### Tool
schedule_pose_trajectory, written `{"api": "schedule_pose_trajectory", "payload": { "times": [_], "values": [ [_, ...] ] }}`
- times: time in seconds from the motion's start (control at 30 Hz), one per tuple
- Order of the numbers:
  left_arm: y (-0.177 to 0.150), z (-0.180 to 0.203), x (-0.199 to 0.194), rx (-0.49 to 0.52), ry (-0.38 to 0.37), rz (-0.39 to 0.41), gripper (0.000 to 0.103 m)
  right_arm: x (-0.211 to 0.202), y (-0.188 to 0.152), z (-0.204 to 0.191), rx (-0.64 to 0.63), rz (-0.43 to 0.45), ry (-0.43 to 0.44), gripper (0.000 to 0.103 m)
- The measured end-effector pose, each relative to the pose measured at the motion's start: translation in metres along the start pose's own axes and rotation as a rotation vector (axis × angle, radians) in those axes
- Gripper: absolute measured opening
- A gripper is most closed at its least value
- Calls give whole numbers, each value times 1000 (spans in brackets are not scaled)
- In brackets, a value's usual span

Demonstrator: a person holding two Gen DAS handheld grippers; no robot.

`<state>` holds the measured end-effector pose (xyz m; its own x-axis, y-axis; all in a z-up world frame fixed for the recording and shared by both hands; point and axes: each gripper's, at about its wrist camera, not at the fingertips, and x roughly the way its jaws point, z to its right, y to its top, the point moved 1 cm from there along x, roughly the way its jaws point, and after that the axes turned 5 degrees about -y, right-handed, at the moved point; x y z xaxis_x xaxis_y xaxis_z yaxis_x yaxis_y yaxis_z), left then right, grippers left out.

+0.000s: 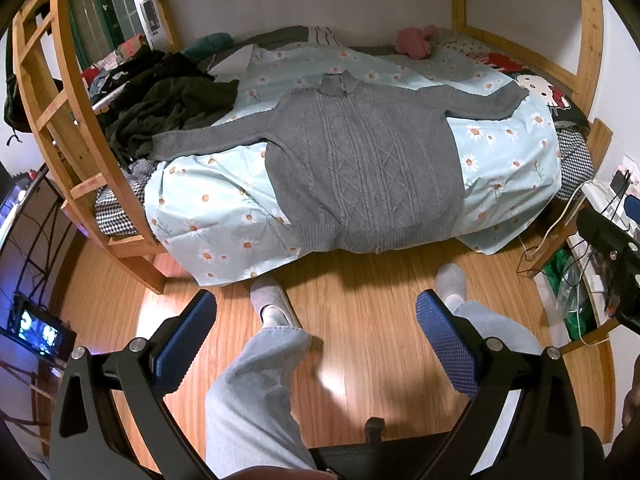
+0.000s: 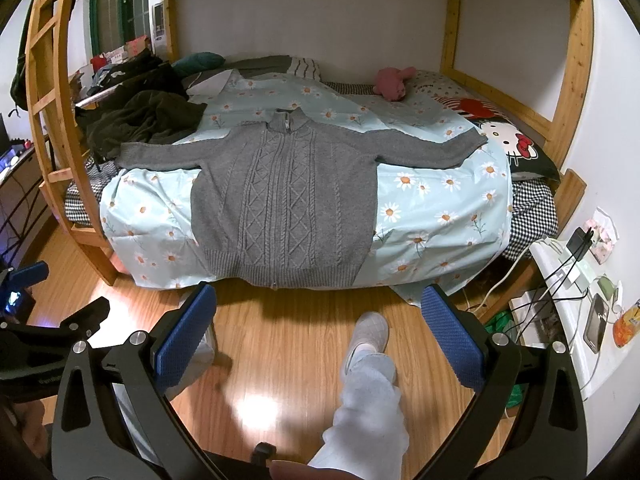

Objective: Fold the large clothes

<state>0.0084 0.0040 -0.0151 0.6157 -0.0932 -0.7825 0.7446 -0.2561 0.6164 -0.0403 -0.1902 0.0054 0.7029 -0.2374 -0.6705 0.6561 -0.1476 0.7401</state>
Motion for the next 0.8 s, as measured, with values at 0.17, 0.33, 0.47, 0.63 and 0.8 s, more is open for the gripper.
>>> {"api": "schedule_pose_trajectory", "payload": {
  "times": [0.17, 0.33, 0.47, 0.63, 0.8],
  "values": [
    [-1, 0, 6, 5, -3, -7, 99, 0, -1, -1, 1, -3, -2, 100],
    [5, 1, 19, 11, -9, -16, 99, 10, 1, 0, -2, -20, -11, 100],
    [15, 3, 36, 20, -12, -29, 99, 28, 2, 3, 1, -48, -17, 100],
    [34, 3, 68, 22, -15, -51, 99, 65, 10, 2, -4, -85, -14, 100],
    [59, 3, 106, 27, -20, -69, 99, 108, 30, -2, -12, -91, -17, 100]
  ]
}}
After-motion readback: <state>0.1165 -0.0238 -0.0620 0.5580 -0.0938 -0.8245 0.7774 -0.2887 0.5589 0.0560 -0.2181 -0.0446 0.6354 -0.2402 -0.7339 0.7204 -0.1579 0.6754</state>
